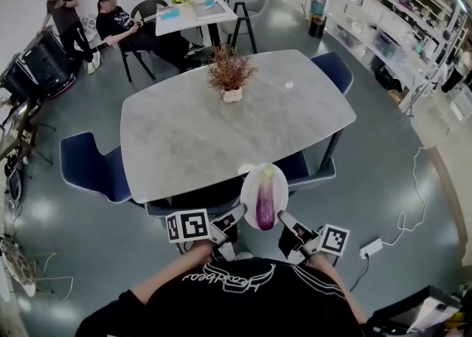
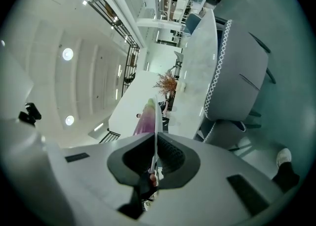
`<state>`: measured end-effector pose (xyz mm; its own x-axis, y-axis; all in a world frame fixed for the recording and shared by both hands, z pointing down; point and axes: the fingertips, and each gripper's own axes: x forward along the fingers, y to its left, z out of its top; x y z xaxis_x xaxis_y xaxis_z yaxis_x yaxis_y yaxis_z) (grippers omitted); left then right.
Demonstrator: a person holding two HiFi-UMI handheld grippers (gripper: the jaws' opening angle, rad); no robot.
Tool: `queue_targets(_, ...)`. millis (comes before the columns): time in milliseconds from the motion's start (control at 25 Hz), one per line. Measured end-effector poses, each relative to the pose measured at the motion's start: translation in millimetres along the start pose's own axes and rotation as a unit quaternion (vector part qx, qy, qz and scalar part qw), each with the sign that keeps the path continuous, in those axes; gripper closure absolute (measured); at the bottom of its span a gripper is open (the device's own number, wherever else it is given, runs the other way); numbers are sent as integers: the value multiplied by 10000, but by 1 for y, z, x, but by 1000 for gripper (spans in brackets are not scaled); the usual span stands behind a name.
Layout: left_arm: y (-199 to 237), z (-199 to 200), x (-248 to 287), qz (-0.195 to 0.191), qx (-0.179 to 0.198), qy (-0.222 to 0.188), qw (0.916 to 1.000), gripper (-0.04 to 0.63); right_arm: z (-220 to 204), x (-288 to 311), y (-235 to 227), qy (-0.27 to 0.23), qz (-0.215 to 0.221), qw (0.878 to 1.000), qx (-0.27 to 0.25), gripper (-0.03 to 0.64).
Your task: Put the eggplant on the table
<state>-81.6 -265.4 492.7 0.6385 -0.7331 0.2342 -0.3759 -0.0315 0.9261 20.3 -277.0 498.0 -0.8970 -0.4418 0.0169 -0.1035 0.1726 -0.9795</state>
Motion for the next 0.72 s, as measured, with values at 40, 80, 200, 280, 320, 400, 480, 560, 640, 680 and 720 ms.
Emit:
queue_targets(40, 2, 13, 3, -19, 20, -27, 10000, 572, 7, 12, 0, -2, 20, 10000, -13, 598)
queue_targets(80, 3, 26, 6, -33, 39, -55, 10000, 572, 13, 23, 1, 0, 45, 10000, -29, 598)
queue_targets(200, 8, 56, 8, -42, 91, -172, 9998, 572, 25, 52, 4, 56, 93, 9999, -110, 598)
queue_targets(280, 11, 70, 9, -46, 160, -272, 9995, 572, 31, 65, 5, 88, 107, 9997, -186, 598)
queue_targets(320, 12, 75, 10, -53, 179, -302, 9994, 572, 34, 70, 4, 84, 108, 9997, -211, 598)
queue_targets(400, 13, 80, 11, -67, 162, -316, 9993, 574, 37, 75, 4, 62, 129, 9996, -242, 598)
queue_targets(480, 12, 83, 11, -86, 173, -318, 9993, 572, 37, 76, 7, 40, 181, 9996, -228, 598)
queue_targets(560, 10, 85, 12, -133, 238, -311, 9991, 572, 38, 75, 10, 21, 222, 9995, -235, 598)
queue_targets(640, 8, 85, 13, -166, 286, -304, 9990, 572, 40, 75, 10, 18, 230, 9993, -304, 598)
queue_targets(680, 7, 84, 12, -166, 300, -315, 9989, 572, 40, 75, 11, 22, 236, 9992, -337, 598)
queue_targets(720, 6, 85, 12, -158, 311, -334, 9988, 572, 41, 76, 12, 31, 245, 9990, -361, 598)
